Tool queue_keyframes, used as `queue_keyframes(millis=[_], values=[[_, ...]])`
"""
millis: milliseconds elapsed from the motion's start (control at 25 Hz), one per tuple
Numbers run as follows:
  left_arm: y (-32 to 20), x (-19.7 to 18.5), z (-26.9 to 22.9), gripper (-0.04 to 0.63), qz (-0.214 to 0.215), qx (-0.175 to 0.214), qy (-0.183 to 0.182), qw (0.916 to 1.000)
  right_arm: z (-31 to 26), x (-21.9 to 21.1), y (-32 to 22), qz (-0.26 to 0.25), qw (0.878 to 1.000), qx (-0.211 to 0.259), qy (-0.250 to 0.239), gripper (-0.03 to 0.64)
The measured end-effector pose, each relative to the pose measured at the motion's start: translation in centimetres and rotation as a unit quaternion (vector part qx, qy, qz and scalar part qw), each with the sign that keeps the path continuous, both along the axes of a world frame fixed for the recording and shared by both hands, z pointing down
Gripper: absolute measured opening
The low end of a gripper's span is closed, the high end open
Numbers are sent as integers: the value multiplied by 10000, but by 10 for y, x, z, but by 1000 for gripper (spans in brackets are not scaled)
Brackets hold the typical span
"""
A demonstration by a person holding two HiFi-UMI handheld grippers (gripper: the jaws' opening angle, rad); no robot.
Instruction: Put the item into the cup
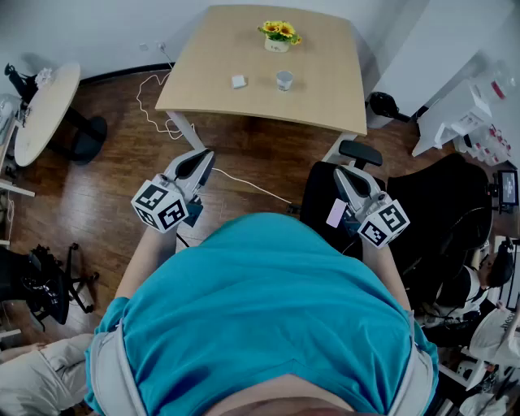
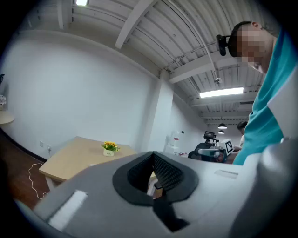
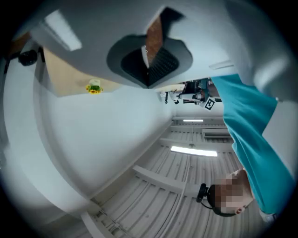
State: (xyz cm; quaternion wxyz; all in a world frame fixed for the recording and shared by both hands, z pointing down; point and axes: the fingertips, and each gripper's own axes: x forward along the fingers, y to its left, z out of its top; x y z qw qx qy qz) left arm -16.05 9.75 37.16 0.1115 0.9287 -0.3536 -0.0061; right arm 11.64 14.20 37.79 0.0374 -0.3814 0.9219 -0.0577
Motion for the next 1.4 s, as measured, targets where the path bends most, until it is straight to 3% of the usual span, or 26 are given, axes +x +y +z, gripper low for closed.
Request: queue_keyframes(millis=[240,480,720,960,1200,1400], values=[[-8,60,7,3,259,-128,-94,9995,9,32,-10,-196,9990,119,377,2],[-35,72,11,3,404,-109,-176,9990,16,23,-47,-340,9986,123,378,2],[-105,46,28,3,756,53,-187,9969,13,-13,-123,-170,9986,163,477,9],[-212,10,54,8,1055,-101,-107,9943,5,-44,-212,306,9988,21,372,12],[-303,-10,86,92,1253,-357,-459,9904,3,-60,-292,660,9972,-162,320,17],[-365,-11,123,160,985,-868,-633,9893,9,-56,-332,722,9961,-349,357,17]])
